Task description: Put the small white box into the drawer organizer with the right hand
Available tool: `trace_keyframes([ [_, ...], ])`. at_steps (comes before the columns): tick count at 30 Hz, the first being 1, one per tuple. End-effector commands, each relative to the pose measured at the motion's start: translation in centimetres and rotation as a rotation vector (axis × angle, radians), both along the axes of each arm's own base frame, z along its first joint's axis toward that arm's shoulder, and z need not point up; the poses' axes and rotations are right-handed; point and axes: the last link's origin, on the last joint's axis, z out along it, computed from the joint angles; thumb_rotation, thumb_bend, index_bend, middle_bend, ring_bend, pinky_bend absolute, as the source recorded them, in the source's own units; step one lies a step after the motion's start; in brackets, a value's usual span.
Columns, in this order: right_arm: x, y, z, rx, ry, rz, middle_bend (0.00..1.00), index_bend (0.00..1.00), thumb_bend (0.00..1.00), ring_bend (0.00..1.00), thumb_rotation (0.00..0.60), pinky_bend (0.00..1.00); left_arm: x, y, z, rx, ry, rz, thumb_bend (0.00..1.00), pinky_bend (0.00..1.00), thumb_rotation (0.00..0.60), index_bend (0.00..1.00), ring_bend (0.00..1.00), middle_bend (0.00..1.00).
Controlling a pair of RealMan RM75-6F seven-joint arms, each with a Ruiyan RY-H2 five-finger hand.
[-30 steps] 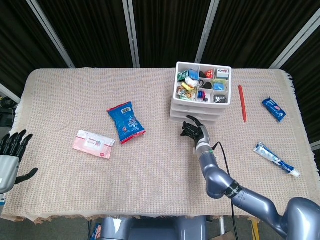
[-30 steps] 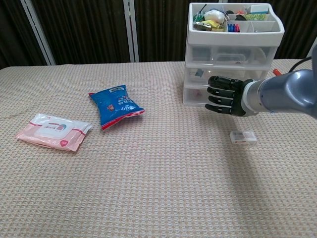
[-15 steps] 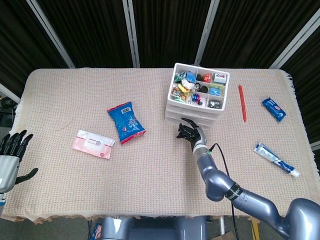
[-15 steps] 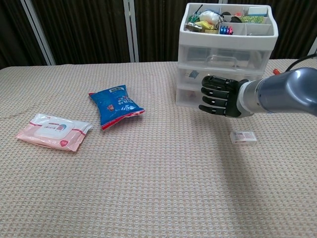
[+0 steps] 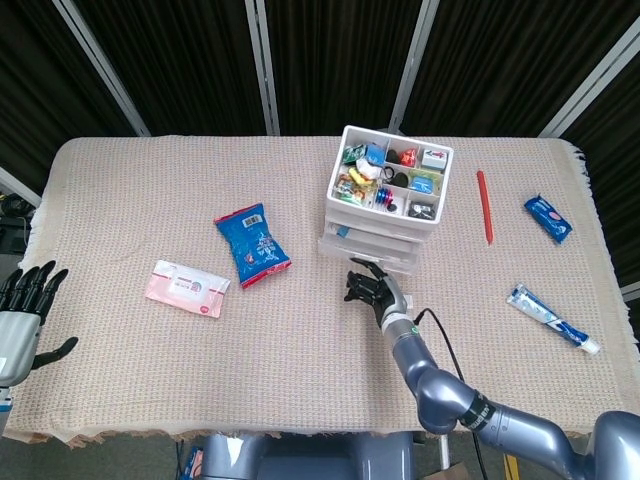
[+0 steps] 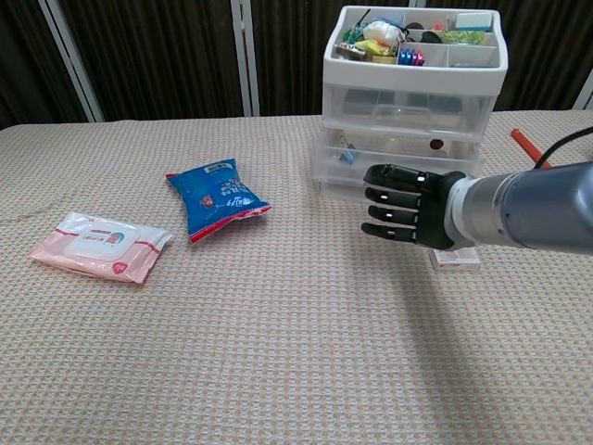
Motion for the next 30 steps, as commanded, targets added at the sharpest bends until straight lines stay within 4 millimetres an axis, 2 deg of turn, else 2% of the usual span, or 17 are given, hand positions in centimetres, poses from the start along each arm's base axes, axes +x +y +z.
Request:
trace_keyframes([
  [1,-0.5,1.0,0.1,0.002,0.075,0.042,0.64,0.24,0.39,0.62,0.600,0.55,0.0,0.0,0.0,0.001,0.002,0.001,0.20,0.00,0.600,0.06,0.00,0.00],
  [6,-1.1,2.7,0.2,0.013,0.193,0.101,0.63,0.16,0.39,0.60,0.600,0.55,0.0,0.0,0.0,0.001,0.003,0.000,0.20,0.00,0.600,0.07,0.00,0.00],
  [11,-1.7,4.0,0.5,0.038,0.249,0.107,0.62,0.15,0.38,0.60,0.600,0.55,0.1,-0.1,0.0,0.002,0.003,-0.001,0.20,0.00,0.600,0.07,0.00,0.00],
  [18,-3.1,5.2,1.7,0.042,0.485,0.247,0.62,0.15,0.22,0.60,0.600,0.55,0.0,-0.2,0.0,0.007,0.005,0.001,0.20,0.00,0.600,0.07,0.00,0.00],
  [21,-3.8,5.6,2.1,0.076,0.587,0.307,0.62,0.15,0.19,0.61,0.600,0.55,0.1,-0.2,-0.1,0.006,0.004,0.003,0.20,0.00,0.600,0.07,0.00,0.00],
  [30,-5.9,6.1,3.2,0.075,0.940,0.459,0.76,0.18,0.12,0.74,0.600,0.57,0.1,-0.3,-0.2,0.006,0.003,0.009,0.20,0.00,0.600,0.08,0.00,0.00],
])
